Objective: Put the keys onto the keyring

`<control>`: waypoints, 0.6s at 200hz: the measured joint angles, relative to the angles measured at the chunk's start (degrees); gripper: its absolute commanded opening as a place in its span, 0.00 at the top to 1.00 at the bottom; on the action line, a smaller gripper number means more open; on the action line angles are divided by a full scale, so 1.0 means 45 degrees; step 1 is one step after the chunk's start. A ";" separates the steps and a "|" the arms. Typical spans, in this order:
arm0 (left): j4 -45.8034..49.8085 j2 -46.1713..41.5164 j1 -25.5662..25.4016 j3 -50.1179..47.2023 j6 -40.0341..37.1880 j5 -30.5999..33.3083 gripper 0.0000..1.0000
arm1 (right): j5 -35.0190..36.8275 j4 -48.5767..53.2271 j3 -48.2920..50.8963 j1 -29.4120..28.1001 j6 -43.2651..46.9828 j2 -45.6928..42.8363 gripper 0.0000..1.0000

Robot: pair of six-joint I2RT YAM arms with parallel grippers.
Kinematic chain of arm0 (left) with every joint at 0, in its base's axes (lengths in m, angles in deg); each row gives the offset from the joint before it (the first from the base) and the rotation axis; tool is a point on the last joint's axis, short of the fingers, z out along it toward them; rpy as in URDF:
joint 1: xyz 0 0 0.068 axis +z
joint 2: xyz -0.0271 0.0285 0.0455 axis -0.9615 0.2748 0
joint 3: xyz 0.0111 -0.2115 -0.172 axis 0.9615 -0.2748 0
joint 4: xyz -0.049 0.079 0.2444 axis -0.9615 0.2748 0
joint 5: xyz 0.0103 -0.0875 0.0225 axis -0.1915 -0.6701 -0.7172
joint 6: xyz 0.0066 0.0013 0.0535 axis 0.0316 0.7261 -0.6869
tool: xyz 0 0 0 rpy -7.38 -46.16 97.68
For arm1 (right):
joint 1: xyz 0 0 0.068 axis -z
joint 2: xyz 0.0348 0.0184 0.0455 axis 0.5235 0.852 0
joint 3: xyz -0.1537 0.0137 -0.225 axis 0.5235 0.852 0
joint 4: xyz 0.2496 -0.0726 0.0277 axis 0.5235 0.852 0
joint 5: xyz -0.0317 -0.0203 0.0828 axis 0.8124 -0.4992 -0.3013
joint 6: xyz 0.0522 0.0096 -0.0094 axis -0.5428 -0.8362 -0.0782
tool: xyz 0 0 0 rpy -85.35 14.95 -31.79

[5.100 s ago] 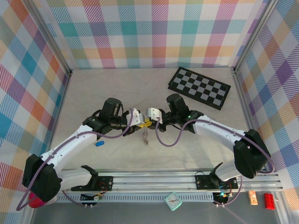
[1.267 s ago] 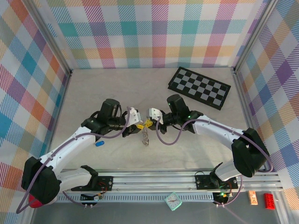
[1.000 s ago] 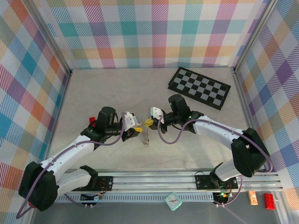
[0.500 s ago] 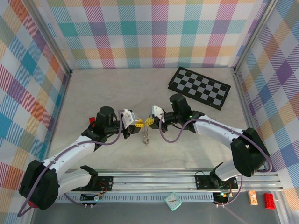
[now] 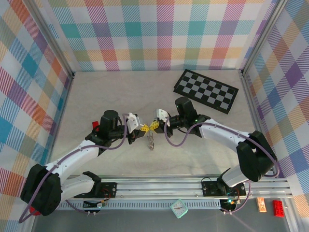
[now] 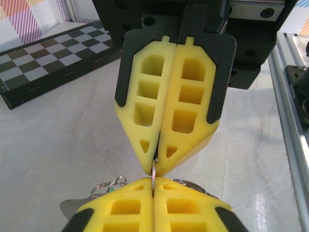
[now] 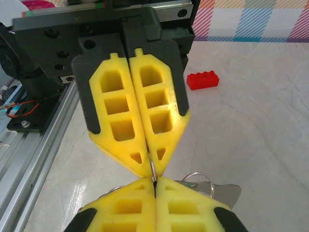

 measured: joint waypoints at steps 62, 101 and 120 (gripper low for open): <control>0.0287 -0.0238 0.0010 0.0083 -0.0068 0.0622 1.00 | 0.0850 -0.0447 0.0374 0.0267 -0.1015 -0.0471 0.74; 0.1481 -0.0797 0.0010 0.0899 -0.0160 0.2045 1.00 | 0.2307 -0.0801 0.0879 0.0869 -0.2735 -0.2166 0.69; 0.1953 -0.0996 0.0010 0.1355 -0.0141 0.2725 1.00 | 0.2822 -0.1010 0.0918 0.0874 -0.3653 -0.2778 0.68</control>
